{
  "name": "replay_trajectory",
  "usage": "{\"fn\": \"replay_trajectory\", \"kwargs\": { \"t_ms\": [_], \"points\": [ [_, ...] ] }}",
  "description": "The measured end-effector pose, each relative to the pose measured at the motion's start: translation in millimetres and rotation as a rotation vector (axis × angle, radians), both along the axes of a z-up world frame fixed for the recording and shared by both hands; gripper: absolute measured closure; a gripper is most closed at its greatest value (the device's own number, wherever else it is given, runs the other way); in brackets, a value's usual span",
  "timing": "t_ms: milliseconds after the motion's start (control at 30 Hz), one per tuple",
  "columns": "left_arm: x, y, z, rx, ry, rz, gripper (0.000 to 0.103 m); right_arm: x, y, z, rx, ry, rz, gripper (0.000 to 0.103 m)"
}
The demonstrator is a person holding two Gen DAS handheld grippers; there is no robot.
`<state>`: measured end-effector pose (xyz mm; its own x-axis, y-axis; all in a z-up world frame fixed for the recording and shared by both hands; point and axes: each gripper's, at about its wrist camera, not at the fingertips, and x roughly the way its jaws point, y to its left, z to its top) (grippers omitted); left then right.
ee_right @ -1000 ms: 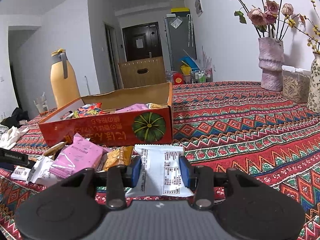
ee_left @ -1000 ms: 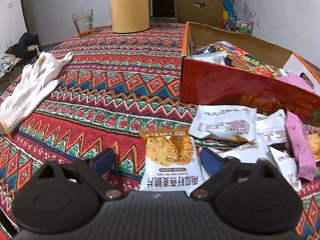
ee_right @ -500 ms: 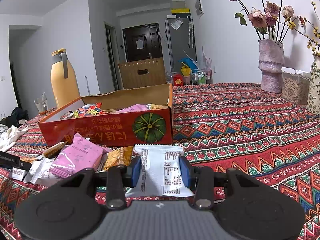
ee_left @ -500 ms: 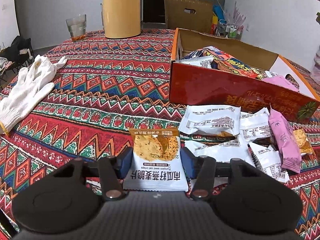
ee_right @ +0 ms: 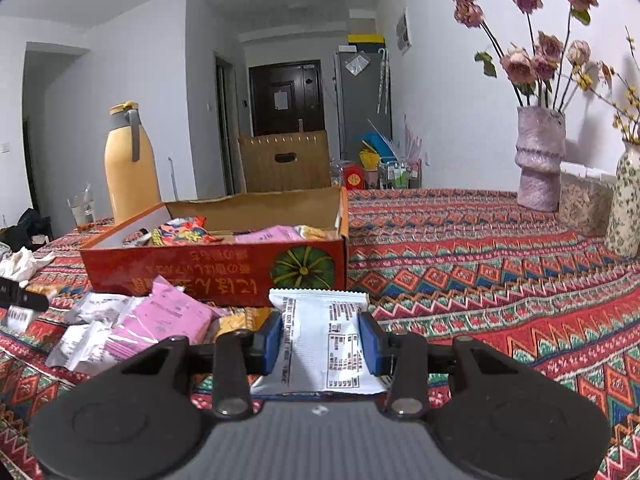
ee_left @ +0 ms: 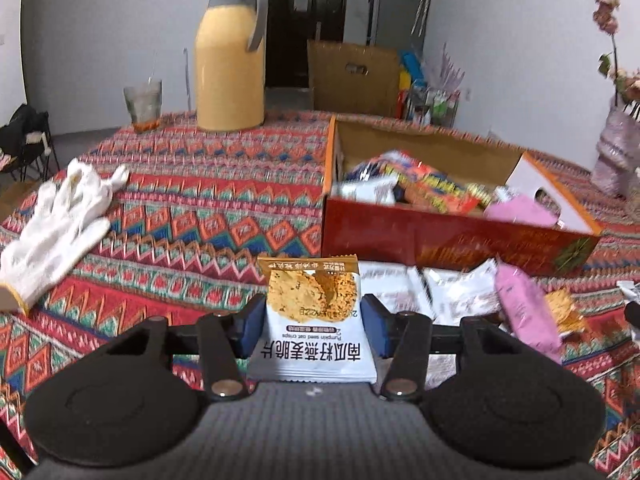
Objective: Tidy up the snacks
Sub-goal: 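Carry the crisp packet in the left tool while the right carries the white packet over the box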
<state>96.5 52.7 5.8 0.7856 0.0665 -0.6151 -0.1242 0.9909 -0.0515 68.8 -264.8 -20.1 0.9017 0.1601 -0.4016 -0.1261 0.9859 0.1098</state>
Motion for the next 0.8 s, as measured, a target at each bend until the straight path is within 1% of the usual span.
{"fn": "replay_trajectory", "kwargs": {
  "t_ms": [267, 500, 800],
  "points": [
    [4.6, -10.3, 21.9, 0.002, -0.07, -0.042, 0.05, 3.3, 12.2, 26.5, -0.018, -0.077, 0.028, 0.063],
    [15.1, -28.2, 44.0, -0.01, -0.126, -0.086, 0.05, 22.4, 21.0, 47.9, -0.024, -0.136, 0.036, 0.063],
    [46.3, -54.6, 60.4, -0.036, -0.15, -0.119, 0.05, 65.4, 37.8, 63.8, -0.041, -0.145, 0.058, 0.063]
  ]
}}
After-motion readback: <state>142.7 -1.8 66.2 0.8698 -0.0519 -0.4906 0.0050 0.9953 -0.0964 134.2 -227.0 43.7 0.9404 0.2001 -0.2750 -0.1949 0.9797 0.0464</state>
